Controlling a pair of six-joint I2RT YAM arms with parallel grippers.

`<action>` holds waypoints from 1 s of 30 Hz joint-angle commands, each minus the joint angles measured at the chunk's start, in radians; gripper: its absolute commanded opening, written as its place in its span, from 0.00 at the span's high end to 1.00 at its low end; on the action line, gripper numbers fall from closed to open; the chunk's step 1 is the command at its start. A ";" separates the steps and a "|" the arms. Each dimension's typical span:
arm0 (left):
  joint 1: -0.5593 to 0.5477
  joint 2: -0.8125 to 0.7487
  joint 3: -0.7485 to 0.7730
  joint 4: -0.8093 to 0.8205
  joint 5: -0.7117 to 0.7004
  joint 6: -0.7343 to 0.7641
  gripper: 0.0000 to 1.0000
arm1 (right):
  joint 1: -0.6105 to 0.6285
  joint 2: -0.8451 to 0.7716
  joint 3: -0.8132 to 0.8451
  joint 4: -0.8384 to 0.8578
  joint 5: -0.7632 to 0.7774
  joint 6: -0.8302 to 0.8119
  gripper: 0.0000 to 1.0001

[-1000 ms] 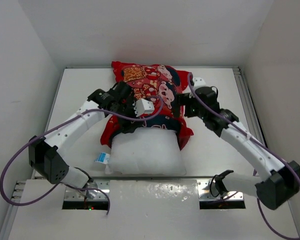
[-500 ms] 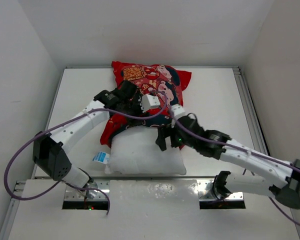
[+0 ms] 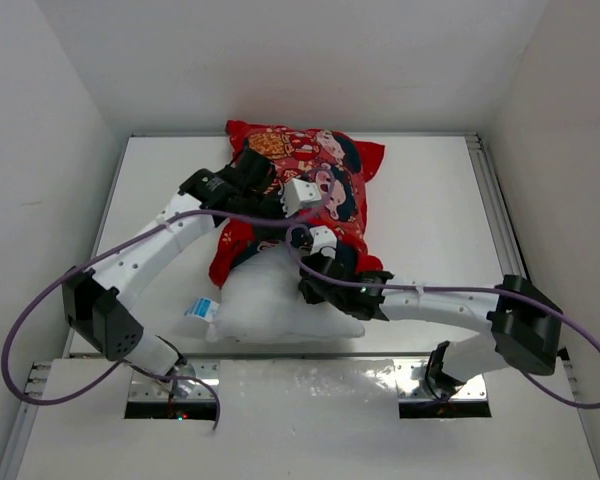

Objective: Put the pillow into the pillowcase

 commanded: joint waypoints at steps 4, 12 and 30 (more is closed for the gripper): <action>-0.022 -0.112 0.064 -0.093 0.085 0.044 1.00 | -0.137 -0.070 -0.055 0.327 0.021 -0.010 1.00; -0.054 -0.144 0.108 -0.104 0.094 0.082 1.00 | -0.127 -0.326 -0.159 0.891 0.309 -0.285 1.00; -0.064 -0.241 0.063 -0.172 0.248 0.273 1.00 | -0.231 0.172 -0.023 1.130 0.696 -0.346 1.00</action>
